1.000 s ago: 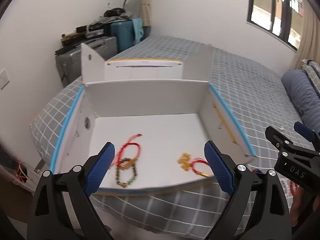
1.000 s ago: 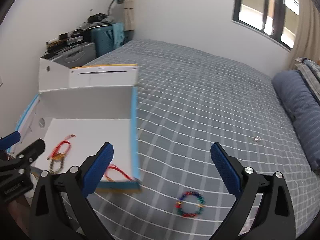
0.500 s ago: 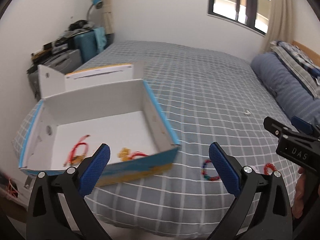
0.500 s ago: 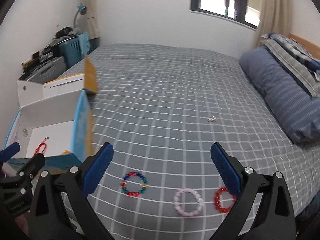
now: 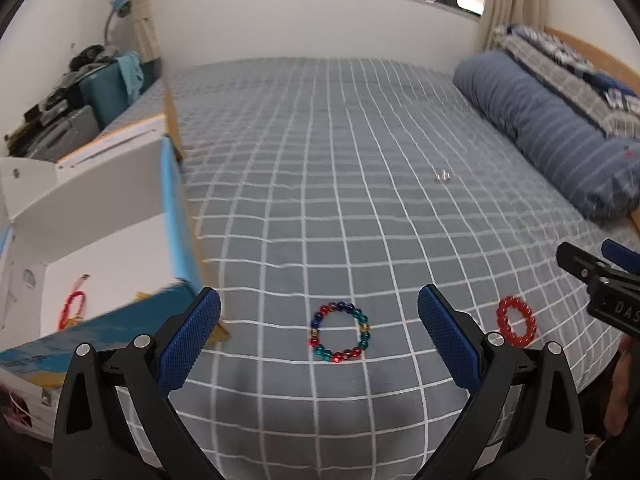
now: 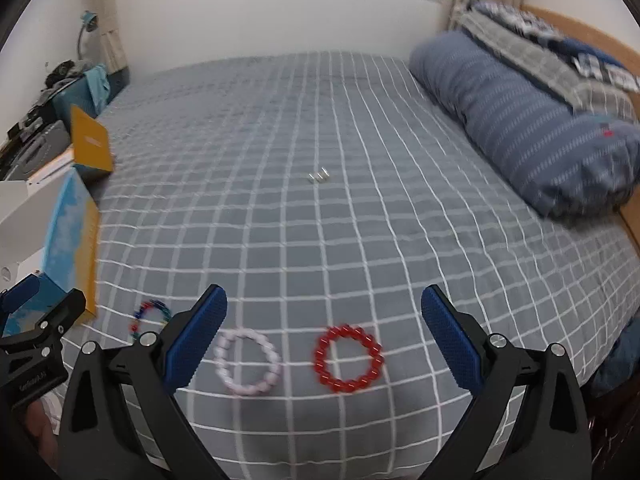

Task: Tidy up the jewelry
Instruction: 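Withdraw both open tools from the box over the remaining bracelets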

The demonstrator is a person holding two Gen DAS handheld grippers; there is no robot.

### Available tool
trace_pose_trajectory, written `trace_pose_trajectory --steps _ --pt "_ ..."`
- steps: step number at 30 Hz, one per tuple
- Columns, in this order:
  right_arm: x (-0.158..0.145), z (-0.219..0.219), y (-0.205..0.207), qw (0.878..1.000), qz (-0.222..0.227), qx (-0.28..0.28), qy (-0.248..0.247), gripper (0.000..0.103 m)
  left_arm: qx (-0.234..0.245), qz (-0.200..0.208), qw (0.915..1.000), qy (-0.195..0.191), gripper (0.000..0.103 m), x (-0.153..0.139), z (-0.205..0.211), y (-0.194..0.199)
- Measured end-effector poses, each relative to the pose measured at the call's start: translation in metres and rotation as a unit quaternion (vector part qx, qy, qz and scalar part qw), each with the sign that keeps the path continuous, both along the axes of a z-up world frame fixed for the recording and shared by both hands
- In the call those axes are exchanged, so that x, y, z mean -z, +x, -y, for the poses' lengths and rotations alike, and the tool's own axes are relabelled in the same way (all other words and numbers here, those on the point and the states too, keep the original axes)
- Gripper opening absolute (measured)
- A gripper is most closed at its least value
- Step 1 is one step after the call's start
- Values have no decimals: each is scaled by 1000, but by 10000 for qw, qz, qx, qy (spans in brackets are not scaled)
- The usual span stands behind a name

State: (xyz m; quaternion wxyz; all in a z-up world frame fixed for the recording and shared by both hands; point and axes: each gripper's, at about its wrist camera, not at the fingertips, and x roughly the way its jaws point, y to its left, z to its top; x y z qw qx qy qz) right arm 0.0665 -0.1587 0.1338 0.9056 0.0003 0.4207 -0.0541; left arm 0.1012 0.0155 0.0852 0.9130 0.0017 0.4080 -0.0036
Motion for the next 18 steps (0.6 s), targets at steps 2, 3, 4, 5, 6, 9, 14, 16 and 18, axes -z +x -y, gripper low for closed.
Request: trace_pose_trajectory --steps 2,3,4,5,6,9,14,16,18 --pt "14 13 2 9999 -147 65 29 94 40 -106 9999 19 97 11 6 6" --pt "21 19 2 9997 -223 89 56 94 68 -170 9998 20 97 17 9 10" --pt "30 26 4 9993 -344 105 101 94 90 -235 9997 17 97 23 11 14" --pt "36 30 5 9990 -419 111 144 94 102 -268 9996 13 97 27 12 16" --pt "44 36 7 9984 -516 122 213 94 112 -305 9995 13 97 32 13 19" --pt "63 44 11 9967 -739 108 318 94 150 -427 9990 -20 97 51 17 29" --pt "89 54 19 9935 -1068 81 377 93 123 -808 9966 -42 97 81 15 45" --pt "97 57 21 9922 -1163 103 435 91 123 -814 9966 -29 97 86 14 48" --pt "104 60 23 9910 -1262 138 433 86 141 -837 9964 -17 97 90 14 49"
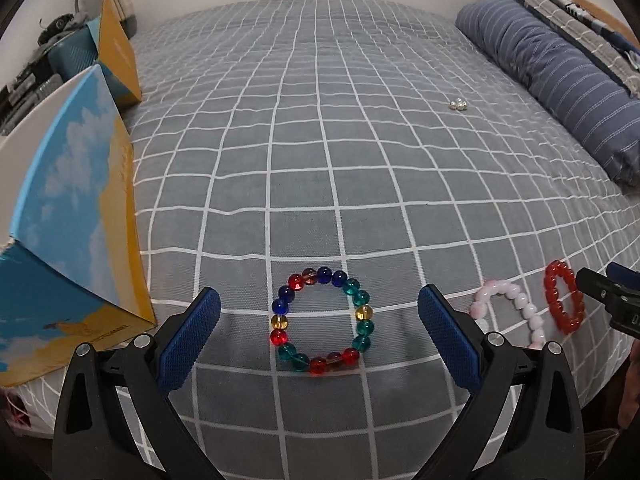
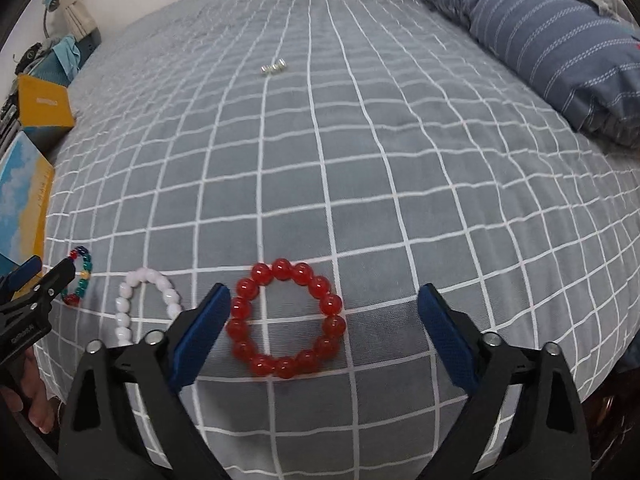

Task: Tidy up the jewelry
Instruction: 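Withdraw both open tools from the box over the remaining bracelets, then grip multicolour bead bracelet with left tool while right tool grips red bead bracelet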

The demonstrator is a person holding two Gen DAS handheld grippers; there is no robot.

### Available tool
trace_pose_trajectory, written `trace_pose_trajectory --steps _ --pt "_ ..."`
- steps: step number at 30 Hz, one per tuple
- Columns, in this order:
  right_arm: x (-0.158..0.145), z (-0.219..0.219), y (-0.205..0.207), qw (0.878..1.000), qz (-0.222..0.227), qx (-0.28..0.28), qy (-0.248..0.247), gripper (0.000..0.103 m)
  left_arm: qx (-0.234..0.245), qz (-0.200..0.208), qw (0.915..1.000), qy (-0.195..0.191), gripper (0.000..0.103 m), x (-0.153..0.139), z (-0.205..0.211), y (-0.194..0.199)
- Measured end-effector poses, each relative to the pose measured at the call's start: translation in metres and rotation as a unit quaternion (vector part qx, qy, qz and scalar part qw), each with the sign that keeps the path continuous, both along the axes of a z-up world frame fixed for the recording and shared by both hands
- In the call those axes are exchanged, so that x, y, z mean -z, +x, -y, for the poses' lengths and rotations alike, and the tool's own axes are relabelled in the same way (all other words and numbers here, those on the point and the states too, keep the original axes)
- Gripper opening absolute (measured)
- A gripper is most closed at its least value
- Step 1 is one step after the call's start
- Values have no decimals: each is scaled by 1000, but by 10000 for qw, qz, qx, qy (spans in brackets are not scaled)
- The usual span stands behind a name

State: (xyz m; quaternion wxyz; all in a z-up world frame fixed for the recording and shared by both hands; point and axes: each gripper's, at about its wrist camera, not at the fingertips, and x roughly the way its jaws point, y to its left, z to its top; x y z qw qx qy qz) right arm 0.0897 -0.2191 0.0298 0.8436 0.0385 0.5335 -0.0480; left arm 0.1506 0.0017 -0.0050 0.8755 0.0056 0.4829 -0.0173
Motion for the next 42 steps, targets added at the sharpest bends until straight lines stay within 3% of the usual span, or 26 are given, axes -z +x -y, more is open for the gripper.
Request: trace_pose_trajectory --steps 8,12,17,23,28,31,34,42 --pt "23 5 6 9992 -388 67 85 63 130 -277 9995 36 95 19 3 6" --pt "25 6 8 9991 -411 56 7 50 101 -429 9990 -77 85 24 -1 8" --pt "27 3 9 9990 -455 7 -10 34 60 -526 9986 -44 63 23 -3 7" --pt "30 3 13 9988 -481 85 100 23 10 -618 9981 -31 40 21 -6 7" --pt "29 0 18 9989 -462 72 77 19 0 -594 9982 -54 18 18 -5 5" --pt "28 -1 21 9991 -416 73 81 19 15 -570 9983 -81 17 15 -4 3" --pt "25 1 22 9993 -351 79 126 18 36 -473 9989 -44 10 11 -2 1" --pt "11 4 18 9997 -110 121 177 18 55 -366 9993 -89 9 4 -5 -1"
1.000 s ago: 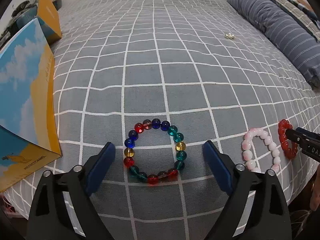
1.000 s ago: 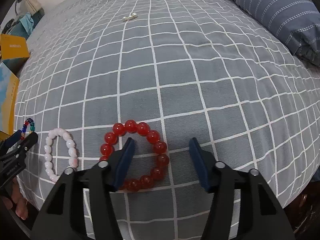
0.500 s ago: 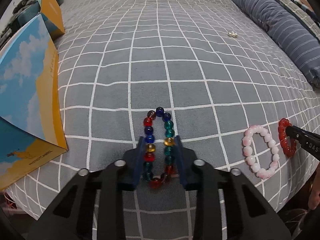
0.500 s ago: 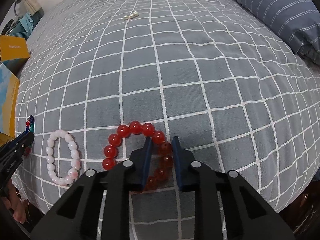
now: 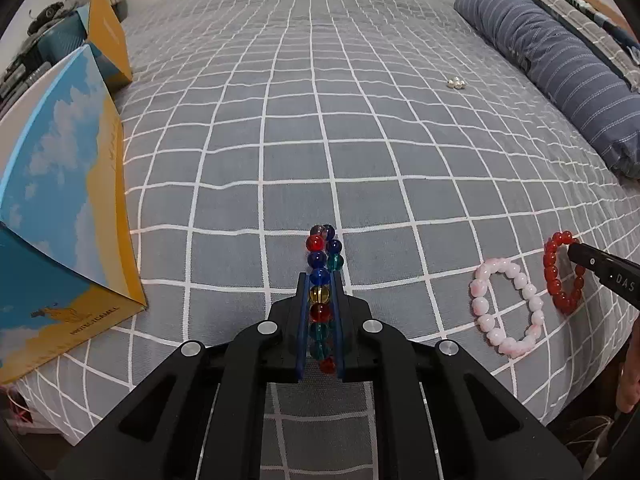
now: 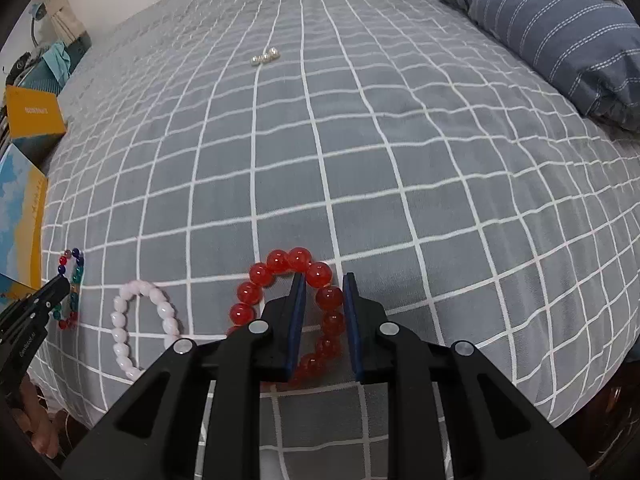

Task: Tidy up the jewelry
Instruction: 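Grip multicolour bead bracelet with left tool while right tool grips red bead bracelet, then lift and carry both held bracelets over the white box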

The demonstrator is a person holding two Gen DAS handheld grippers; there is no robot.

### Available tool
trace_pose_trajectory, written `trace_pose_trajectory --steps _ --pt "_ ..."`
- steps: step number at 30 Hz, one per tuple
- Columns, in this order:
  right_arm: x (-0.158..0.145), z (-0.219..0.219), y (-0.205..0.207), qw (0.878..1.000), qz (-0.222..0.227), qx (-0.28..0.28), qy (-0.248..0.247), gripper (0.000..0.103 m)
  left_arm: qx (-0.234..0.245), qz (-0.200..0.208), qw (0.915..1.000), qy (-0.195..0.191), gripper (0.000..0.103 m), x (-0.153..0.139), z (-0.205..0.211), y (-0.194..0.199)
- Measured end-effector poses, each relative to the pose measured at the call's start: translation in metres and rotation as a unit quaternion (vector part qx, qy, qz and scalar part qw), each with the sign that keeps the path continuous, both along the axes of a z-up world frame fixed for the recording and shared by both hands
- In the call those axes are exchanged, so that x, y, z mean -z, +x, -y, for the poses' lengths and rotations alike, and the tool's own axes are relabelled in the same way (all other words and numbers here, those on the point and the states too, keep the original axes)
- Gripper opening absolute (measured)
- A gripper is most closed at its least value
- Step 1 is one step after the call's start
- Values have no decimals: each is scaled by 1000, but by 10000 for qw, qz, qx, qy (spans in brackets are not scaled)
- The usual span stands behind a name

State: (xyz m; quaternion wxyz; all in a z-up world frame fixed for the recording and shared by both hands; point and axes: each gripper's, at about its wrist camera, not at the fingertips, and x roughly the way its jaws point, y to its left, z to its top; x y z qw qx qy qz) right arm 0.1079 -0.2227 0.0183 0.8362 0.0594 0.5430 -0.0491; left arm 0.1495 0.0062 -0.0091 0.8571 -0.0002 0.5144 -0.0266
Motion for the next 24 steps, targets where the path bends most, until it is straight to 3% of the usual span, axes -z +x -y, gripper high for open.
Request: trace_pose_trajectory --steps 24 --pt "-51 -23 -3 9970 757 -128 -21 13 -1 460 9989 -84 9 -38 4 -9"
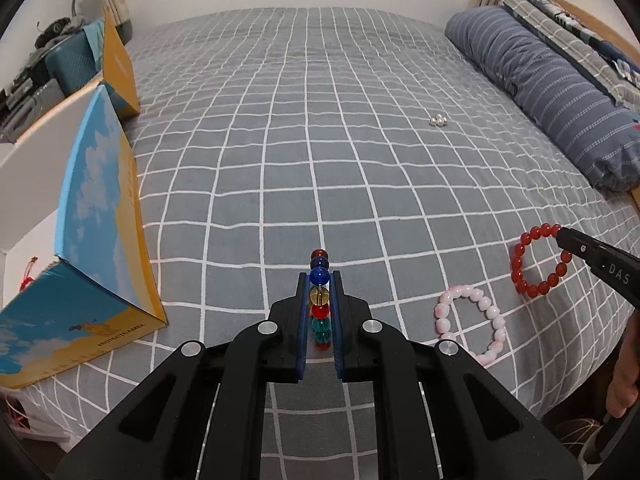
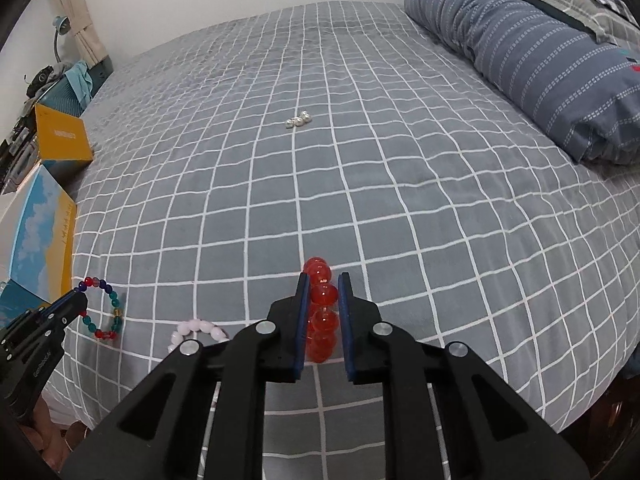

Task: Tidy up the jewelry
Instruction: 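Lift and carry both held bracelets over the white box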

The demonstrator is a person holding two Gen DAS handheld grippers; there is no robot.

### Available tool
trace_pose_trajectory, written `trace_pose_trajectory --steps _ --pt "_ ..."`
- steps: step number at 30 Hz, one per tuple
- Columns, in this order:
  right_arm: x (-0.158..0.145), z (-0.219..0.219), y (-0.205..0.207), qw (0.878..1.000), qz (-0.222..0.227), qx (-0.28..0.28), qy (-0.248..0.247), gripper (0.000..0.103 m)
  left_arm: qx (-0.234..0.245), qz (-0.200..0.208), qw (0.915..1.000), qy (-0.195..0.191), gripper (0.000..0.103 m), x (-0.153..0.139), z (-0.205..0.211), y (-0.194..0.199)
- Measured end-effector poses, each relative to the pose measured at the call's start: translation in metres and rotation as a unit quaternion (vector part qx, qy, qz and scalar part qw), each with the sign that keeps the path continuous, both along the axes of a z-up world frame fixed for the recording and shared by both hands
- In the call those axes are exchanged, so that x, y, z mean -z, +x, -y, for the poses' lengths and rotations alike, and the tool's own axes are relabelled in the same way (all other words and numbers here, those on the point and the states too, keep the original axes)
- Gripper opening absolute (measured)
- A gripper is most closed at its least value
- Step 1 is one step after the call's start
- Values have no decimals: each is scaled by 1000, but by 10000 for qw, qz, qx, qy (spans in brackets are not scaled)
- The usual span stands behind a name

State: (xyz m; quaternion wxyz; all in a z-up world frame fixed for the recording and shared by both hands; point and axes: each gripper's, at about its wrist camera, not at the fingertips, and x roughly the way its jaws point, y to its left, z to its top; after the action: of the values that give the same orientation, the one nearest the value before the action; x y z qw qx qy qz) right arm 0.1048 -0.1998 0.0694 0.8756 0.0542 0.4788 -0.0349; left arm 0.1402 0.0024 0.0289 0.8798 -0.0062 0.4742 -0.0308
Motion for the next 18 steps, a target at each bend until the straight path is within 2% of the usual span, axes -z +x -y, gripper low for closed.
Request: trace_pose_trajectory --steps 9,18 --pt "-17 -9 9 9999 139 13 36 13 -60 78 10000 4 9 -11 -6 2" --pt "-37 -21 13 9997 258 -56 13 13 -105 245 9996 -33 9 -34 -9 6"
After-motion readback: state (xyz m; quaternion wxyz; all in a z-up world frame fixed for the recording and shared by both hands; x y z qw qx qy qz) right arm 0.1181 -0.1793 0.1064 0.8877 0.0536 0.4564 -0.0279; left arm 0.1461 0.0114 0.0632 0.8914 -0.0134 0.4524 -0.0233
